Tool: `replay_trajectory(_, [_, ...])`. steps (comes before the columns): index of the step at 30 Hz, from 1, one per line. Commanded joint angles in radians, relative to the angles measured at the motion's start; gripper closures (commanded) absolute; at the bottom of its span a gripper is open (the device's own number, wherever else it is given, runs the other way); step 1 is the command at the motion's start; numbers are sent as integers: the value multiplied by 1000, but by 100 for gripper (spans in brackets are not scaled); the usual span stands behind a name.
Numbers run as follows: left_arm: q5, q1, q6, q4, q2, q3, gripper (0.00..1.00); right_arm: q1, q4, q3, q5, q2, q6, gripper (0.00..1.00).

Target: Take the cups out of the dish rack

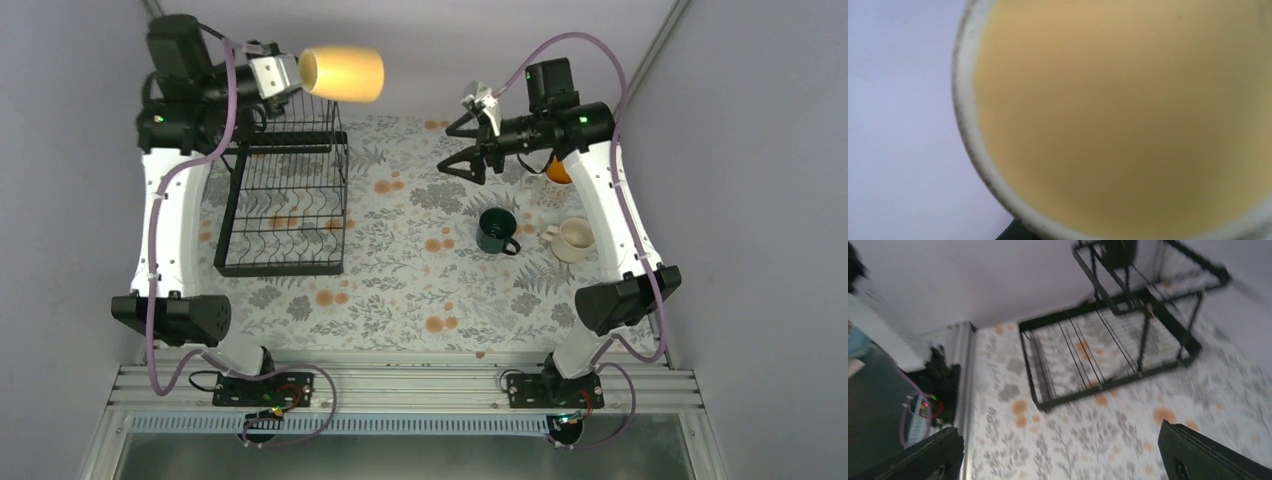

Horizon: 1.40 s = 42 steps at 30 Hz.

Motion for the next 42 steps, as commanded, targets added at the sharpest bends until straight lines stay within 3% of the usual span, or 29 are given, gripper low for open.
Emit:
replay_trajectory(1, [155, -56, -378, 537, -93, -301, 98, -11, -44, 143, -320, 39, -58, 0])
replay_trajectory(3, [142, -88, -414, 605, -98, -369, 98, -12, -49, 142, -353, 42, -83, 0])
replay_trajectory(7, [147, -160, -445, 593, -38, -356, 98, -12, -13, 124, -378, 44, -87, 0])
replay_trajectory(12, [174, -223, -631, 791, -1, -395, 98, -13, -1, 135, -390, 69, -82, 0])
replay_trajectory(27, [212, -285, -690, 856, 136, -391, 98, -115, 76, 118, -489, 16, -10, 0])
replay_trajectory(33, [240, -297, -877, 1055, 168, -409, 98, -127, 156, 78, -552, 9, 61, 0])
replay_trajectory(37, [242, -318, -909, 1075, 197, -366, 98, -129, 160, 78, -564, 17, 62, 0])
replay_trajectory(42, [253, -331, -1113, 1328, 212, -443, 98, -136, 162, 98, -582, 24, 67, 0])
